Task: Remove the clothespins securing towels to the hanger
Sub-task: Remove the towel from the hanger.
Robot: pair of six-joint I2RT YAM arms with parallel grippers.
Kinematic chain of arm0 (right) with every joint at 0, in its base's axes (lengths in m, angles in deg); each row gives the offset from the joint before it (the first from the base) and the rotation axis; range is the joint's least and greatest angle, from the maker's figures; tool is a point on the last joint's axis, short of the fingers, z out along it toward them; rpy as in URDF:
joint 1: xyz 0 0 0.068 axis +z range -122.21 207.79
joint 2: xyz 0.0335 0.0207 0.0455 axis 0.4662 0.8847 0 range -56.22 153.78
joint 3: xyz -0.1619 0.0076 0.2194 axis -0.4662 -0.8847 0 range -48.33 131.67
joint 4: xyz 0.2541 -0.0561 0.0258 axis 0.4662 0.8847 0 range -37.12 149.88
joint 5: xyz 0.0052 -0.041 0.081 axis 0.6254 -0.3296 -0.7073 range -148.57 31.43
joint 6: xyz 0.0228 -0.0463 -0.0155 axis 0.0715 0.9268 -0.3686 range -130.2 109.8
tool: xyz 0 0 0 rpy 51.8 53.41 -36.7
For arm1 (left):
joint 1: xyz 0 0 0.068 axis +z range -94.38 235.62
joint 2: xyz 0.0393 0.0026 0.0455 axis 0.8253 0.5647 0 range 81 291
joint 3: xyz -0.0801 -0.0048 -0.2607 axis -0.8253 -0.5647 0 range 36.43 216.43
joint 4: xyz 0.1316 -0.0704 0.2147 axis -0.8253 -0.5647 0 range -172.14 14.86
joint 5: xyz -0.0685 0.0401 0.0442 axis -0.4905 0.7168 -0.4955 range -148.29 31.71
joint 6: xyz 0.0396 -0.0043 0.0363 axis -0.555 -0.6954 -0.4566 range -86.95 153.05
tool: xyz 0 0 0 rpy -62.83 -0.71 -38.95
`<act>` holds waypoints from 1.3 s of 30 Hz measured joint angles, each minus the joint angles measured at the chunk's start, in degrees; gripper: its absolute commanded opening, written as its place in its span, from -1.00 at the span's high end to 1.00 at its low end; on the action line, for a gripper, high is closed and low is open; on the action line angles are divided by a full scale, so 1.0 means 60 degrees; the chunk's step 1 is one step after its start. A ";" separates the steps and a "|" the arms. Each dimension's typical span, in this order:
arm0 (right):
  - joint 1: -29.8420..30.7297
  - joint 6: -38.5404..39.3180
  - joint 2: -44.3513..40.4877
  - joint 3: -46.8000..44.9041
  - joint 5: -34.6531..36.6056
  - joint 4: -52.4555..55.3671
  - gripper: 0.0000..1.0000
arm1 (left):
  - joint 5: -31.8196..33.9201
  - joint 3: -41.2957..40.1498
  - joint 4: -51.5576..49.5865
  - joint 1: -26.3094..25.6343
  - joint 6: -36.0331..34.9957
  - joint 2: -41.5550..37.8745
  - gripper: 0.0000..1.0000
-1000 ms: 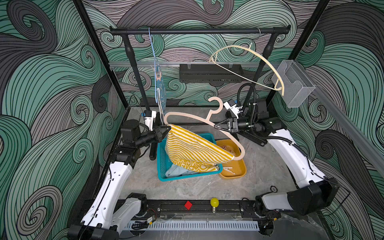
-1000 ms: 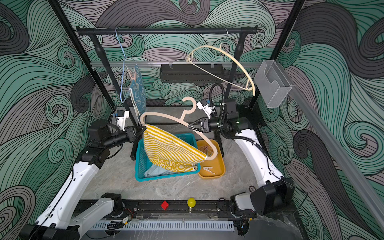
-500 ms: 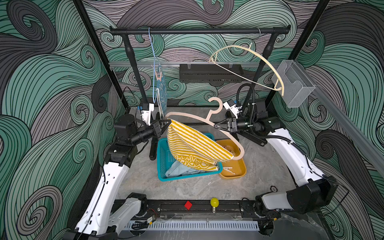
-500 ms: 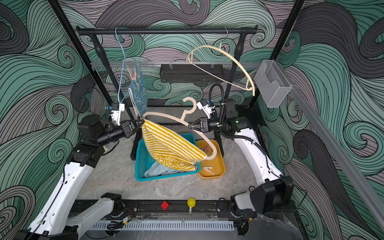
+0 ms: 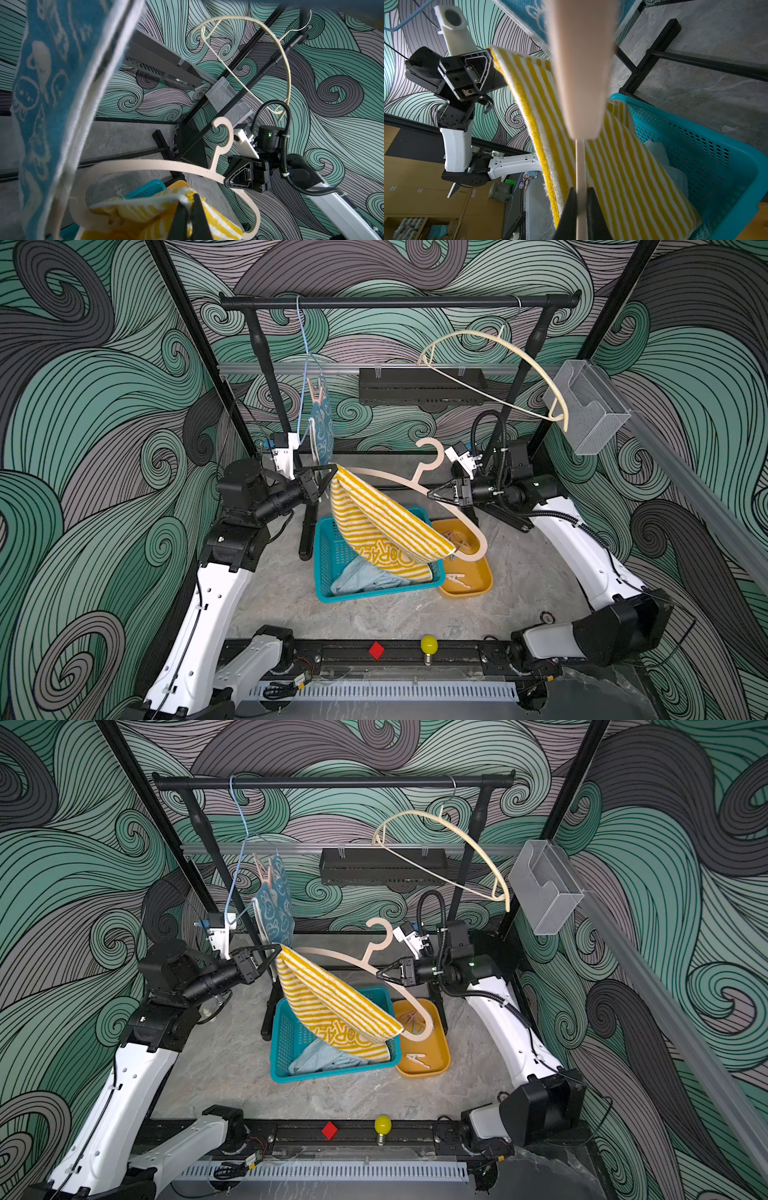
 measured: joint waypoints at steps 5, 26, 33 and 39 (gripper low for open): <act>0.0000 0.0055 0.0033 -0.0131 0.0124 -0.0004 1.00 | 0.0171 0.0127 0.0120 -0.0055 0.0182 0.0029 1.00; -0.0004 0.0084 0.0106 -0.0521 0.0736 -0.0044 1.00 | 0.0404 0.2029 0.0441 -0.0433 0.0896 0.0623 1.00; -0.0004 0.0076 0.0113 -0.0776 0.0834 -0.0098 1.00 | 0.0404 0.2397 0.0426 -0.0579 0.1027 0.0878 1.00; -0.0004 0.0055 0.0113 -0.0900 0.0962 -0.0193 1.00 | 0.0543 0.2779 0.0368 -0.0645 0.1147 0.0994 1.00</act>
